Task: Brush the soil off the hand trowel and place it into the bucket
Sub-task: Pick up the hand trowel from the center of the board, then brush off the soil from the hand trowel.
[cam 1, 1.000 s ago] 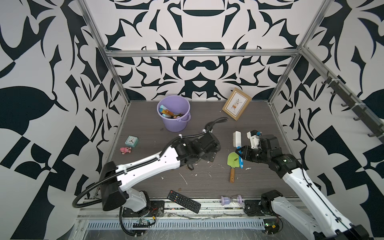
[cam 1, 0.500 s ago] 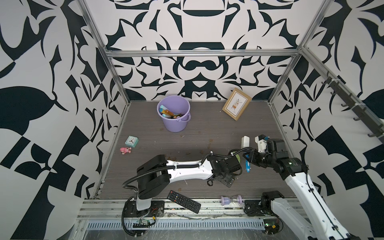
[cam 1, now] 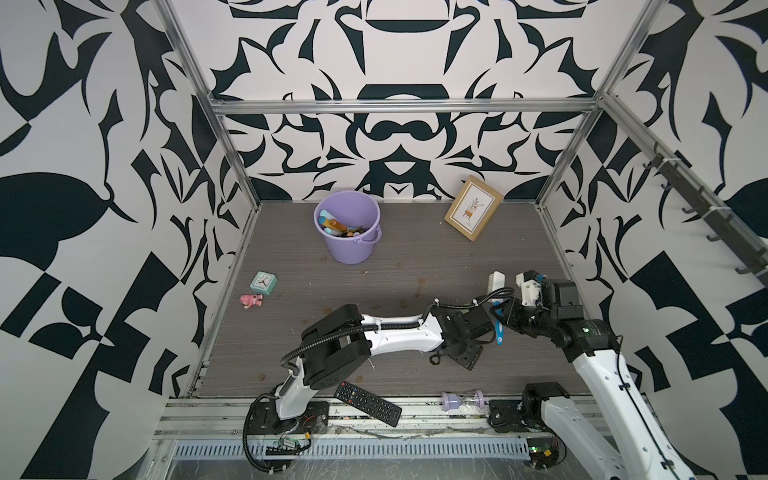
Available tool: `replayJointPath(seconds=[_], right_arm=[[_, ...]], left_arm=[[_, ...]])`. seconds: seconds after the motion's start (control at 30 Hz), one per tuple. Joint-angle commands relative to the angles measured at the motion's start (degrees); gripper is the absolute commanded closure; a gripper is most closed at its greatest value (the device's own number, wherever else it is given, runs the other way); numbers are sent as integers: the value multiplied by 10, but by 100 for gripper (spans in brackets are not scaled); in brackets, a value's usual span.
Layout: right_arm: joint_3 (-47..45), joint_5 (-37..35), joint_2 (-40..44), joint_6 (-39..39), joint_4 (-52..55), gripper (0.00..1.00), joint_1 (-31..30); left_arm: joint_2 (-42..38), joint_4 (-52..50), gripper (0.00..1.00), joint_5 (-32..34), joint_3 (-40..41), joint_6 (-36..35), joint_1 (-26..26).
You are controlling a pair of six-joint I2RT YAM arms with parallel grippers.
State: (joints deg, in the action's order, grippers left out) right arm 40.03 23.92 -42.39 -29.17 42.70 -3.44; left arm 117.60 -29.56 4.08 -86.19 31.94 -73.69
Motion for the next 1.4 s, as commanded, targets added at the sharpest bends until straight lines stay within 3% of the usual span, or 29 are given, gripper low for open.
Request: replayJointPath(seconds=[0.0,0.23,0.6,0.7,0.77,0.93,1.07,1.27,1.37], right_arm=[[24,15,15,2,-18,100,2],[19,21,18,-3,-26,100,3],[13,10,23,-3,-34,100,3],[17,2,24,-2,-34,100,3],[17,1,21,-2,-35,100,3],[11,24,14,-4,-47,100,4],[19,56,17,-3,-54,100,3],[35,131,-9,-15,-69,100,3],[42,175,-24,-42,-106,100,-11]], left_arm=[[19,-21,36,16,-17,-5,2],[60,-42,49,28,-45,-6,2],[59,-76,73,52,-56,6,10],[51,-117,86,81,-65,-4,15],[36,-150,100,116,-67,-10,18],[-42,-231,100,159,-41,-53,45],[-163,-237,100,128,37,-96,88],[-309,-305,100,53,74,-131,184],[-372,-311,100,-76,85,-136,263]])
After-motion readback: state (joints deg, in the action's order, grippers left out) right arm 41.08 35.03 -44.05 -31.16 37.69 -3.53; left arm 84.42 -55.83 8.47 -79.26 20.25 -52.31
